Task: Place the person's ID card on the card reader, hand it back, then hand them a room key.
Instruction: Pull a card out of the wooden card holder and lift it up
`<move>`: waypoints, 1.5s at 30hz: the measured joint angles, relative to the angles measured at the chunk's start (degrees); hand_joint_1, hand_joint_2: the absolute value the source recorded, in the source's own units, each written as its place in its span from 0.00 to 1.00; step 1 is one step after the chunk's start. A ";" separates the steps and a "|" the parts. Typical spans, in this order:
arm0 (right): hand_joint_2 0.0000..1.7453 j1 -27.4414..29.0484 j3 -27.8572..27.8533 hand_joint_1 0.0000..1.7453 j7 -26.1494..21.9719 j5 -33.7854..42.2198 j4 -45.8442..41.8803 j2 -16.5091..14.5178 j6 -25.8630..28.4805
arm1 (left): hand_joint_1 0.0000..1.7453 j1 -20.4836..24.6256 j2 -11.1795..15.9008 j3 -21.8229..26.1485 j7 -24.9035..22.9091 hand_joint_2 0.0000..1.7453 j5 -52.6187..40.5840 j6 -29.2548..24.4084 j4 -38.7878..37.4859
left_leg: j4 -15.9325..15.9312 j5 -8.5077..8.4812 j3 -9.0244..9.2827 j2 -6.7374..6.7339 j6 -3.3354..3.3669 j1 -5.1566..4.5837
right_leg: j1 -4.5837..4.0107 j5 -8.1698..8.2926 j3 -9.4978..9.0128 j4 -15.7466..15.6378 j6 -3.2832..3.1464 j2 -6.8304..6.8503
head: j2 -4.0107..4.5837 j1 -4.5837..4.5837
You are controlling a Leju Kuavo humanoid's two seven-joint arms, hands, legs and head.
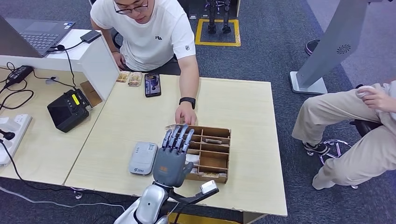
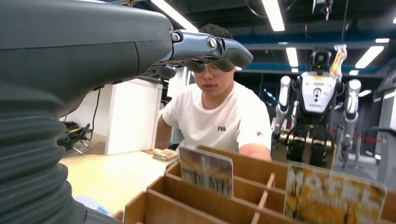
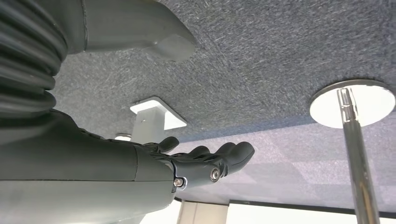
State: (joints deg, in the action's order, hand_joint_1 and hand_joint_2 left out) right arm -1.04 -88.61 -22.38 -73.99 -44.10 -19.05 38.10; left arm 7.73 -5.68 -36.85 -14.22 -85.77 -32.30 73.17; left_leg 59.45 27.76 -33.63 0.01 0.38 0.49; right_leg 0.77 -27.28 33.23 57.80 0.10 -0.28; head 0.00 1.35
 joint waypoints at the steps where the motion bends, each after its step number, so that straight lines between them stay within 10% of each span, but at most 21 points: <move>1: 1.00 -0.01 0.00 0.00 -0.18 -0.08 0.01 0.00 0.00 | 0.00 0.28 -0.20 -0.07 -0.11 1.00 0.00 0.24 -0.77 | 0.00 0.00 0.00 0.00 0.00 0.00 | 0.00 0.00 0.00 0.00 0.00 0.00 | 0.00 0.00; 28: 1.00 -0.27 0.00 0.00 0.36 -1.16 0.03 0.01 0.01 | 0.00 3.59 -2.96 0.32 -0.13 1.00 0.19 -4.56 -9.37 | 0.00 0.00 0.02 0.02 0.00 0.00 | 0.00 0.00 -0.08 0.00 0.01 0.03 | 0.00 0.00; 45: 1.00 -0.26 0.00 0.00 0.28 1.34 0.01 0.01 0.01 | 0.00 -0.65 -4.98 7.93 8.63 1.00 2.05 -7.24 1.68 | 0.00 0.00 0.01 0.03 0.00 0.00 | 0.00 -0.01 -0.07 0.00 0.01 0.04 | 0.00 0.00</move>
State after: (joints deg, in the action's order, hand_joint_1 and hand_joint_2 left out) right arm -1.30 -88.61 -22.10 -72.64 -44.09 -19.04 38.11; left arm 7.08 -10.67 -28.92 -5.59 -83.72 -39.54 74.85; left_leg 59.44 27.76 -33.62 0.04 0.39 0.49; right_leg 0.77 -27.29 33.16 57.80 0.11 -0.24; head 0.00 1.35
